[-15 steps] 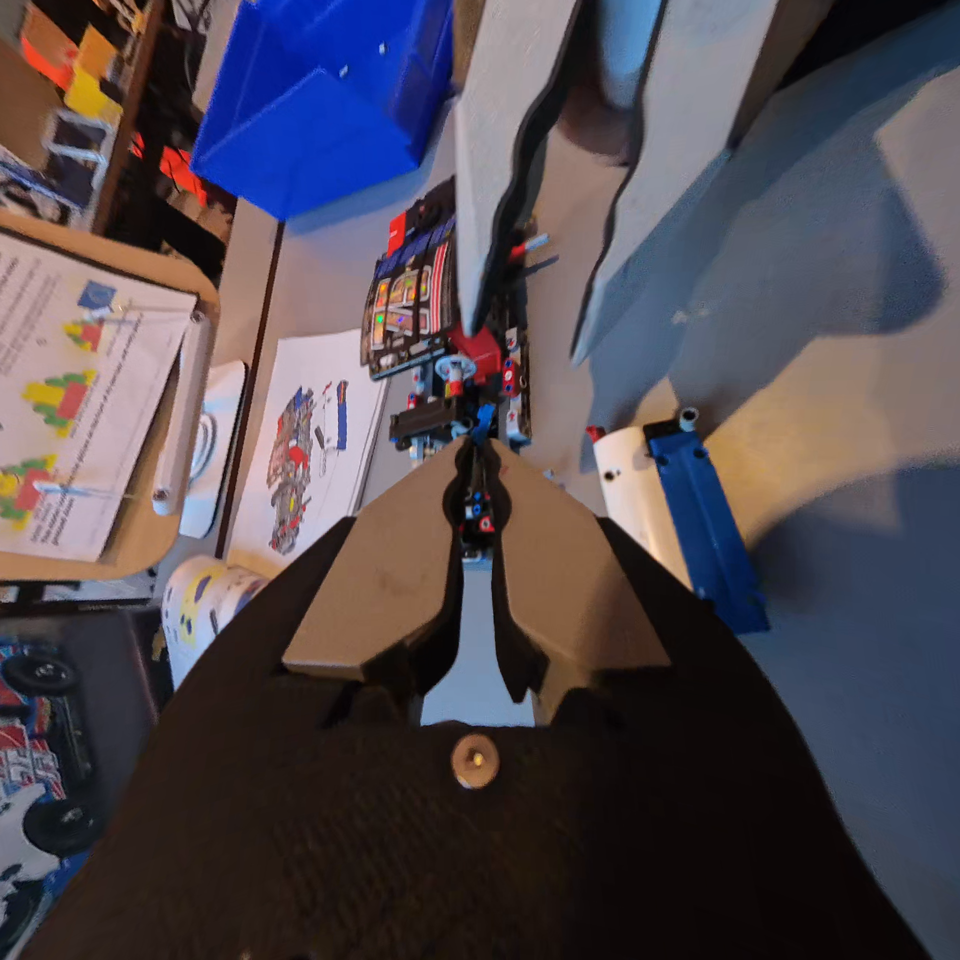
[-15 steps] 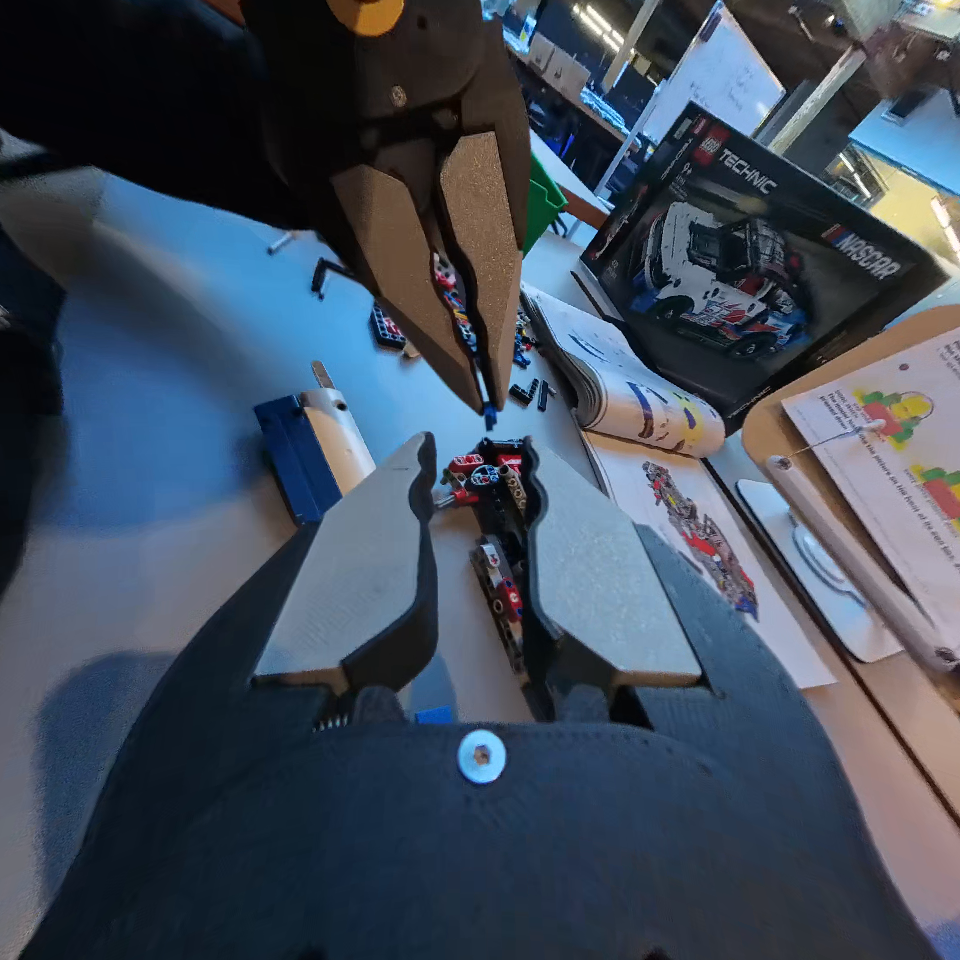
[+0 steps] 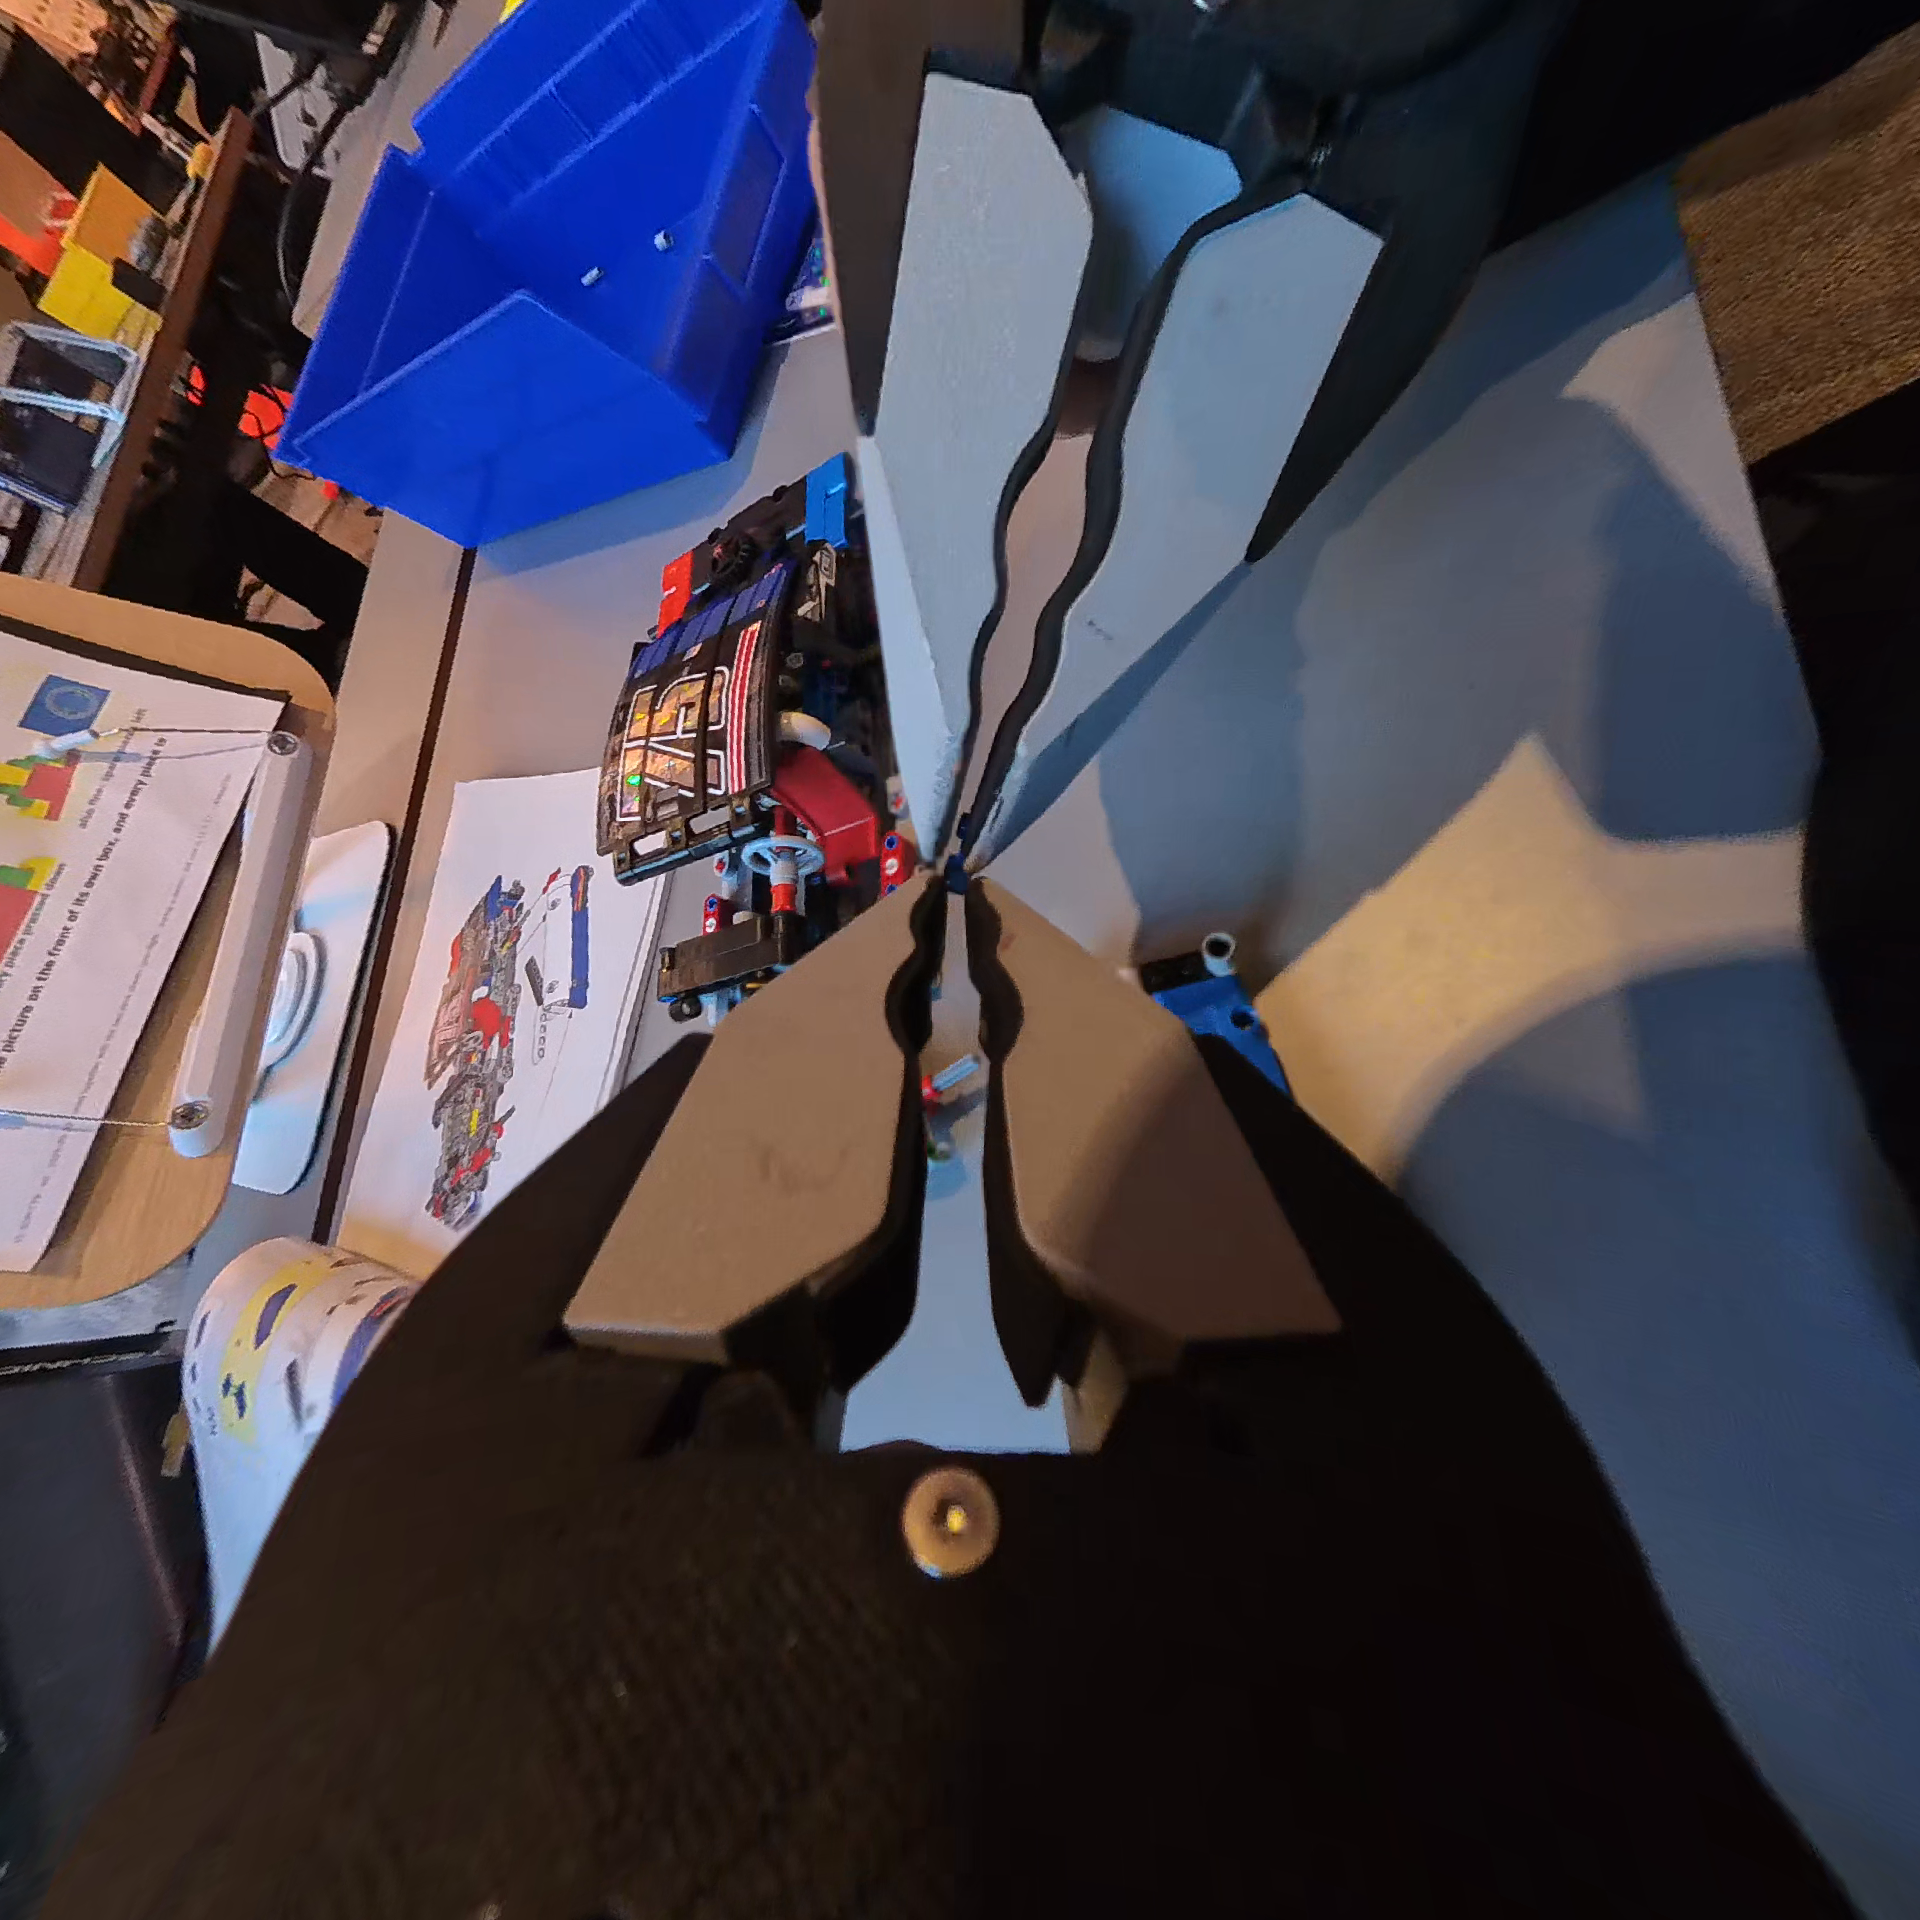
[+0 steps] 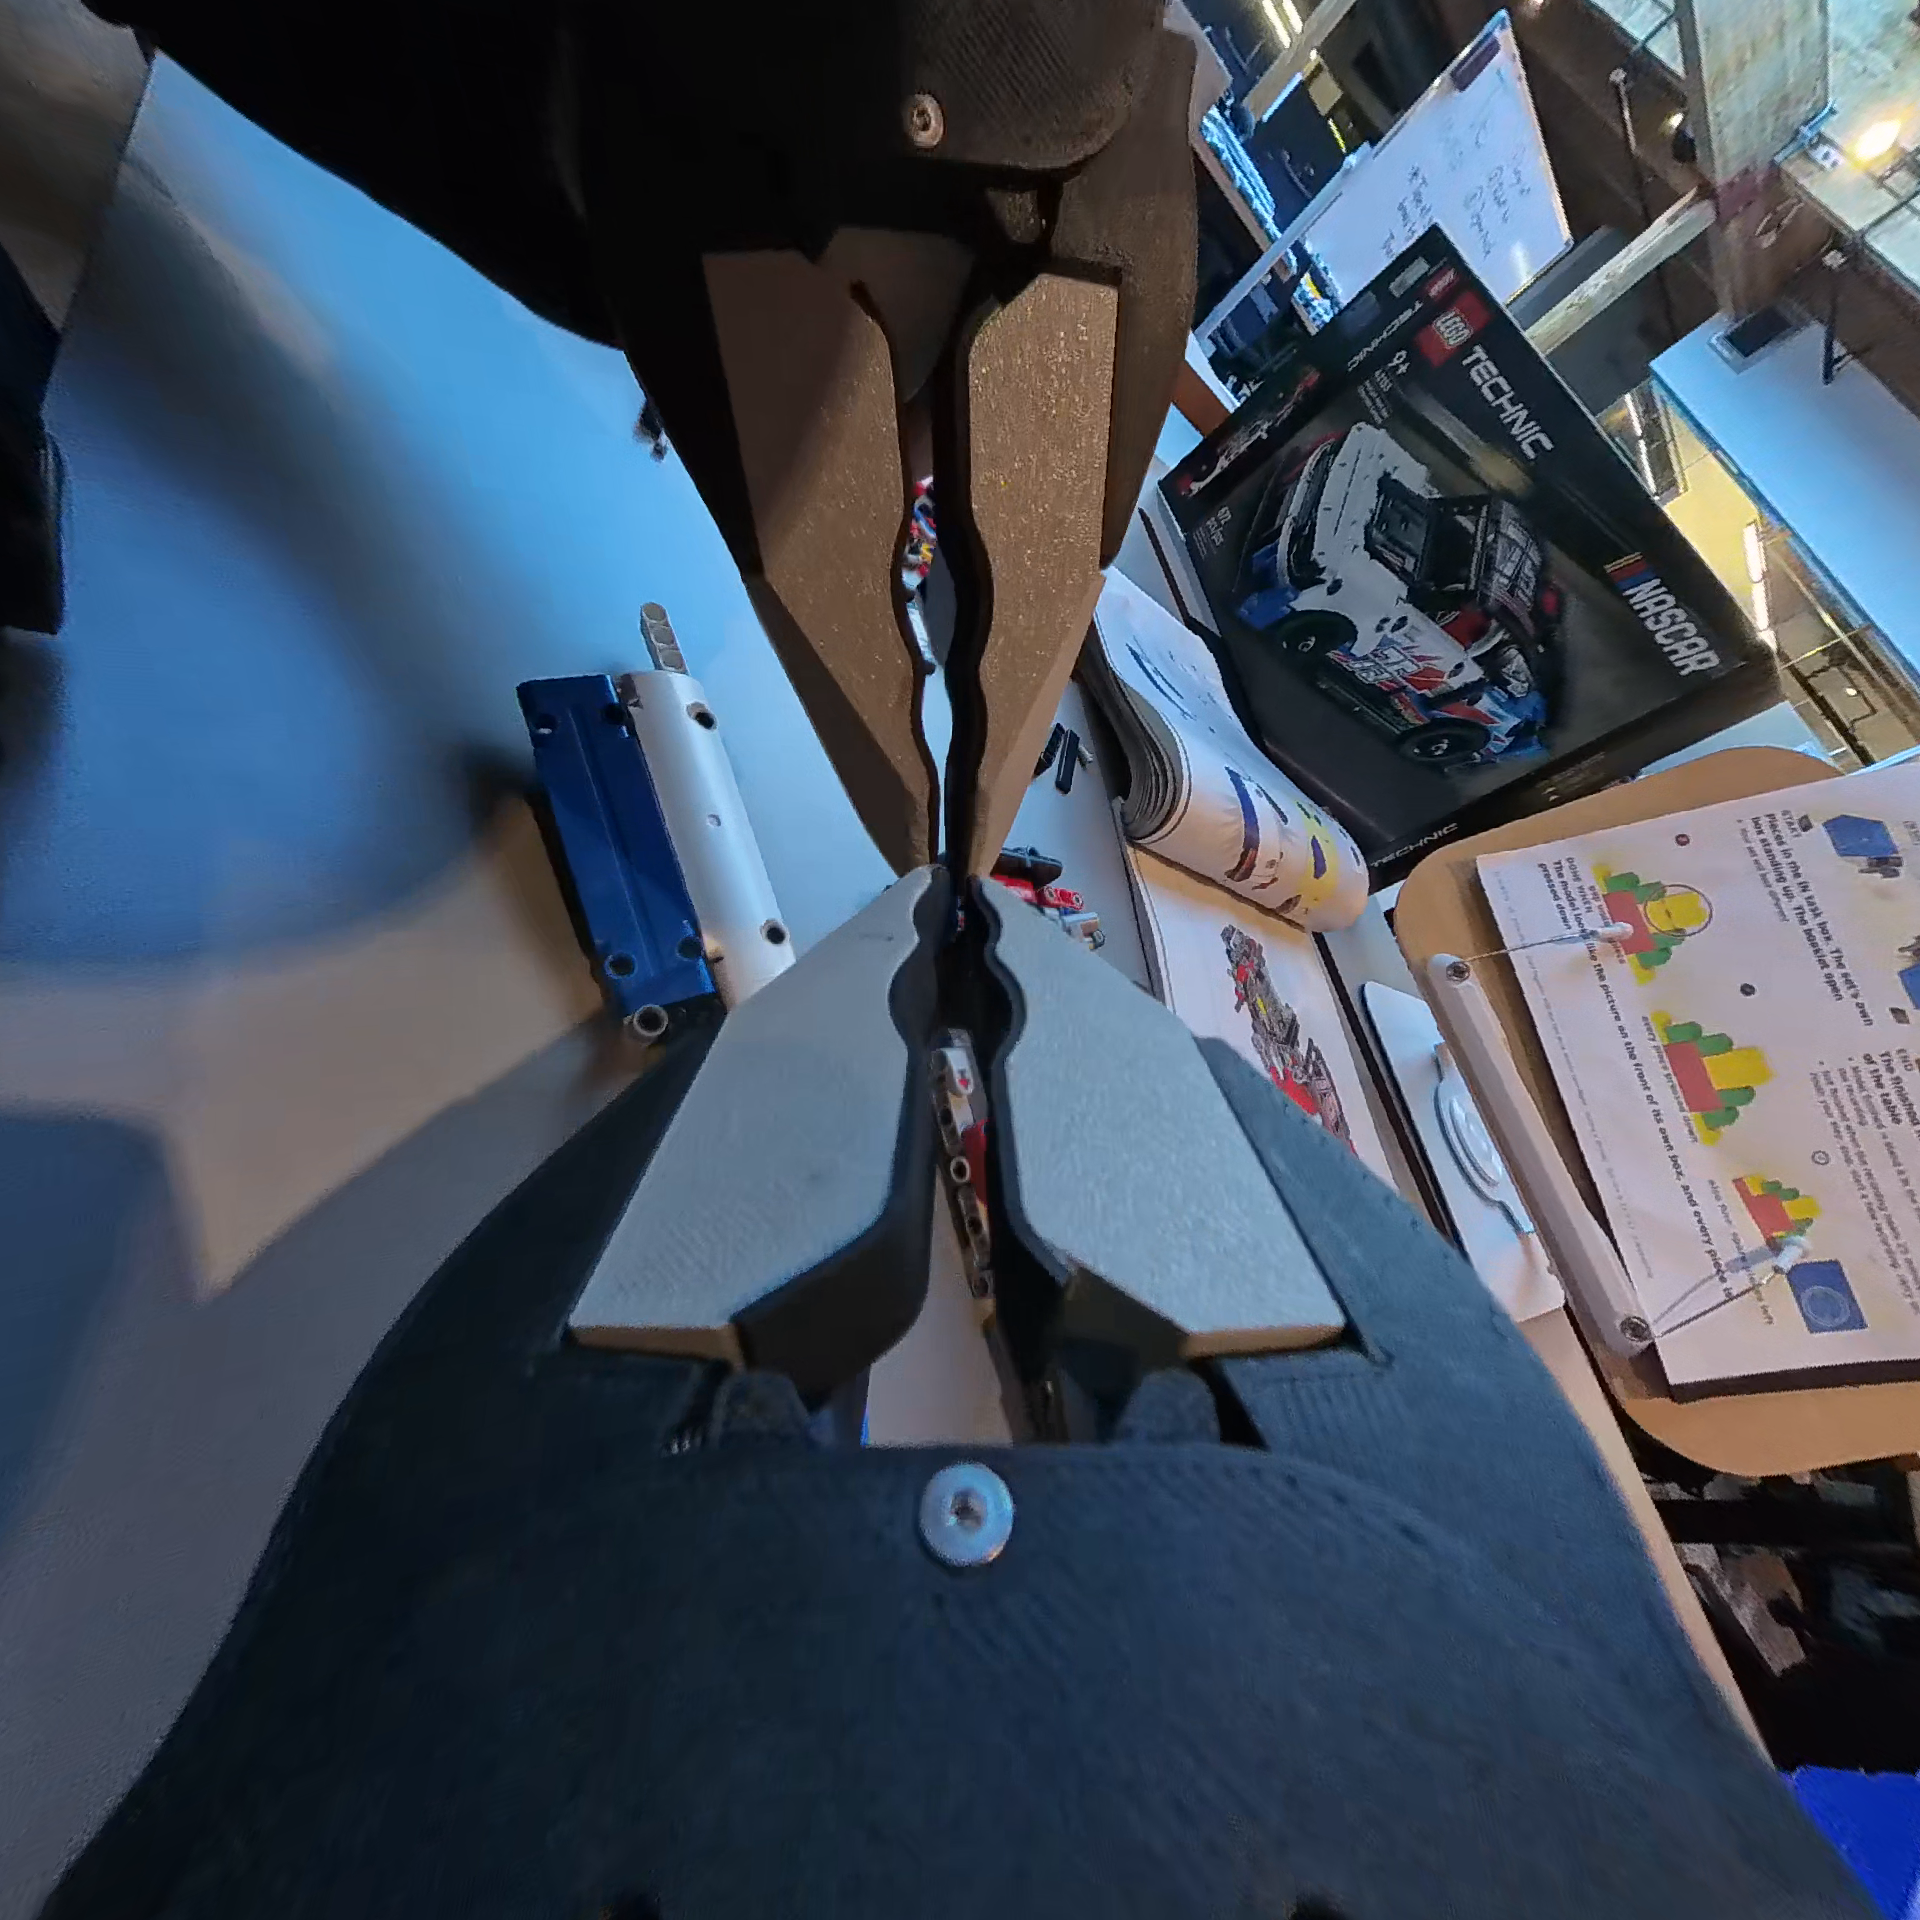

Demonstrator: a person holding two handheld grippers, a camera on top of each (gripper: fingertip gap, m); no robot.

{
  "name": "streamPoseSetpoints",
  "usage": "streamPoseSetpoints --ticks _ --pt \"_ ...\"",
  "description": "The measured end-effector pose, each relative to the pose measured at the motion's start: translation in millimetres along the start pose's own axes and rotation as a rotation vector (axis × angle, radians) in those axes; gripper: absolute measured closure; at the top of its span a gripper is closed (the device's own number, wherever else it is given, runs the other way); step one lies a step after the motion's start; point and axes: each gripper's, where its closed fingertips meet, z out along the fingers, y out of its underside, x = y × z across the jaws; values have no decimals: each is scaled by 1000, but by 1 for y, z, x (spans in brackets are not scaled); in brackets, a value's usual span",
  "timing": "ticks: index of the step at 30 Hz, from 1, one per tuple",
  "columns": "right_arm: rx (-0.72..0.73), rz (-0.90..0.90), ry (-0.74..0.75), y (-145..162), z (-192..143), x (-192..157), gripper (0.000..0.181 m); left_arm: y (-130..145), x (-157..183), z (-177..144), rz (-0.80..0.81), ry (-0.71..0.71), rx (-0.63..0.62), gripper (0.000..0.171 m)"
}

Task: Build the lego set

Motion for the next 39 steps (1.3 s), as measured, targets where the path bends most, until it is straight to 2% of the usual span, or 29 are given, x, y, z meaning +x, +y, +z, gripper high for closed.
streamPoseSetpoints --ticks 9,15,20,25,27,31,35,39 --pt "-22 143 27 14 -27 3 181 -19 13 15 -135 81 103 171" --pt "-116 243 33 50 -40 -10 181 2 30 50 -256 192 -37 171" --pt "-205 318 6 75 -46 -19 181 26 46 41 -288 250 -202 171" --pt "-185 345 38 78 -46 -17 181 25 39 39 -315 98 -223 171" --pt "-189 336 43 79 -45 -16 181 29 42 43 -360 94 -240 164" --pt "-203 317 52 83 -48 -16 181 35 52 43 -499 143 -251 135" --pt "-184 347 67 84 -53 -10 181 28 48 32 -521 143 -234 135" --pt "-144 411 60 83 -59 -3 181 31 38 7 -565 133 -224 128"
